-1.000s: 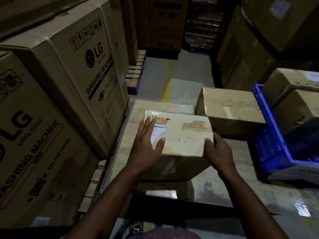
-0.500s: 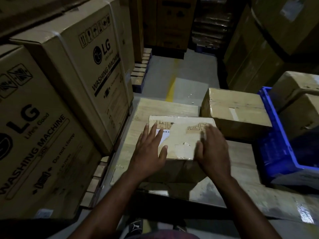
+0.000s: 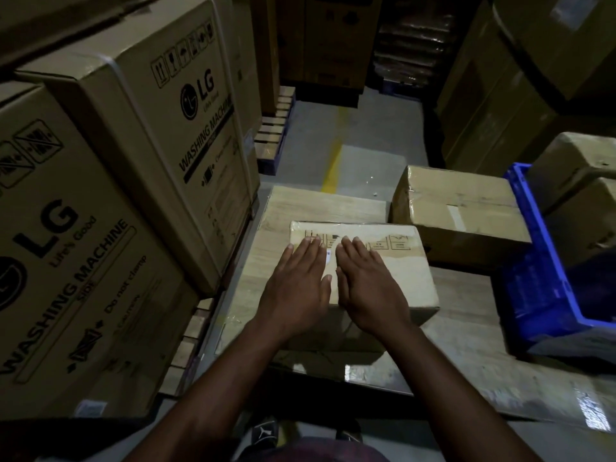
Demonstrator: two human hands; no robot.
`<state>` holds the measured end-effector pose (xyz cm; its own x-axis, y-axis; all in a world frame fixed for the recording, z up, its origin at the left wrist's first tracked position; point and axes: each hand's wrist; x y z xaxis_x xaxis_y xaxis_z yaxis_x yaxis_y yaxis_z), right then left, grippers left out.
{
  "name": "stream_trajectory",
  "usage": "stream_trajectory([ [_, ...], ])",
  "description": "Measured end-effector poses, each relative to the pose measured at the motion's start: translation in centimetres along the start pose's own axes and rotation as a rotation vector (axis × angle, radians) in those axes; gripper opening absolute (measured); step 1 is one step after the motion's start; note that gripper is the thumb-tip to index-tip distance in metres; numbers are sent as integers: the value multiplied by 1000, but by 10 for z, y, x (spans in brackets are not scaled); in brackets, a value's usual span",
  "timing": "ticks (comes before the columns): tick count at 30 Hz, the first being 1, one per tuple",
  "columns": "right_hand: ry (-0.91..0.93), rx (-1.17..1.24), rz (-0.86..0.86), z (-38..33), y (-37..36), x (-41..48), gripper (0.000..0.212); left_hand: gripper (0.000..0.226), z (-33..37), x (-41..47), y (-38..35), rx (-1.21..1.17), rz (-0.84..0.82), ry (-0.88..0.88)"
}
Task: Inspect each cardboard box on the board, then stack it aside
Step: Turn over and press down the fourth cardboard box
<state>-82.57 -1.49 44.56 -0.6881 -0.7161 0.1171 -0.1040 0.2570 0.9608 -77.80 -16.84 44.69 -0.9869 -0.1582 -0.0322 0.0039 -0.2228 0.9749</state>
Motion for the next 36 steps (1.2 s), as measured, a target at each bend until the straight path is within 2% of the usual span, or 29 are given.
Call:
stream_trajectory([
  [8,-38,119,47,15,16,-11,59,74,16,-3,11,76,-23,12],
  [13,-116,26,47,43,22,-21,62,72,39,8,4,33,-50,-65],
  [17,-112,-26,14,49,15,-25,74,69,44,11,-7,104,-54,-117],
  [23,-120,-47,15,49,14,-22,64,73,42,14,-7,115,-48,-121],
  [26,-146,-11,51,47,20,-23,63,74,39,14,-1,64,-107,-142],
  [29,-226,34,124,52,30,-18,75,78,33,22,11,-44,-94,-160],
  [32,-263,41,123,64,37,-8,75,76,24,39,18,-2,43,-95],
  [36,-280,0,34,73,30,-4,67,69,10,49,9,53,17,41],
])
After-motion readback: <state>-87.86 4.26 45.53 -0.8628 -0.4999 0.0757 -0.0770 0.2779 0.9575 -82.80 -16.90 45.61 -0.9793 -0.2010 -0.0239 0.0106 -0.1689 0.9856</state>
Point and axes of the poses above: each hand's wrist, its own x-axis towards the middle knuckle, its own y-axis out of the back of the hand, z = x × y, and after that the axes turned 13 degrees about y, right-handed
